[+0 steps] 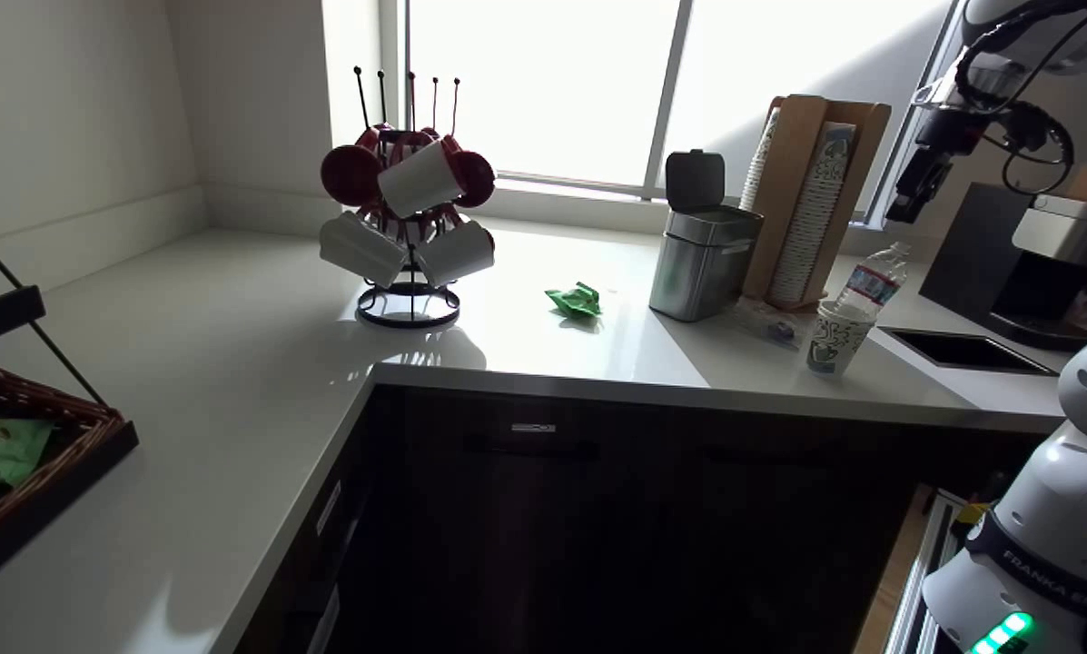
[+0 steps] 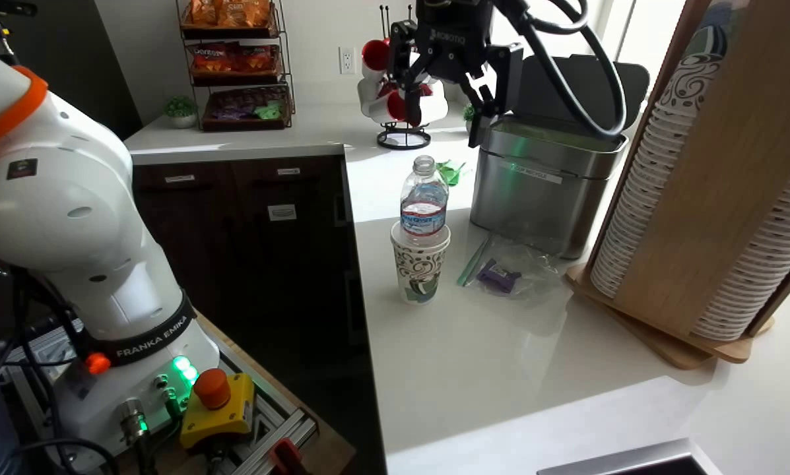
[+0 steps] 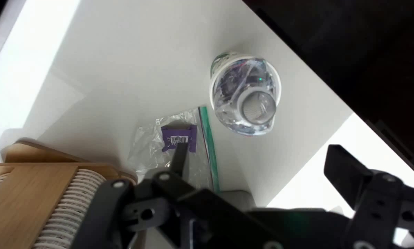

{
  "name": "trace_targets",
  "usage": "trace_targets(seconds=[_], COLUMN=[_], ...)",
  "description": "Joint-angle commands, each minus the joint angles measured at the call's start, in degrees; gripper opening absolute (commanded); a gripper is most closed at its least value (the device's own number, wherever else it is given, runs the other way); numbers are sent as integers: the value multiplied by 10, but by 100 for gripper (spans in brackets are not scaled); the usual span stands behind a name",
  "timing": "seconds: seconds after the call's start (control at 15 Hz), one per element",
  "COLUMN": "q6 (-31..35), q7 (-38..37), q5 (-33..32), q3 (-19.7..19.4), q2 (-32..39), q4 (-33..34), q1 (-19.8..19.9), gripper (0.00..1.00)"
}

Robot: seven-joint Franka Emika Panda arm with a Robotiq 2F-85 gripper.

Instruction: Put the bottle in the bin and close the lid of the bin

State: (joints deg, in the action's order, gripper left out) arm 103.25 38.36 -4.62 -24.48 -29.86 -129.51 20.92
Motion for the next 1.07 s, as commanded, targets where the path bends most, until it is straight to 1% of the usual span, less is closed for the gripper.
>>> trace_targets(seconds=[0.0, 0.33, 0.4, 0.47, 0.87, 1.0], q6=[-12, -15, -16, -15, -22, -25], q7=[-11, -8, -7, -7, -5, -5], q5=[-37, -49, -49, -50, -48, -43], q3=[-1, -2, -2, -2, -4, -6], q2=[-14, -11, -11, -10, -10, -7], q4=[-22, -38, -40, -42, -48, -44], q1=[-5, -10, -11, -12, -14, -15], gripper=[100, 100, 84, 74, 26, 12])
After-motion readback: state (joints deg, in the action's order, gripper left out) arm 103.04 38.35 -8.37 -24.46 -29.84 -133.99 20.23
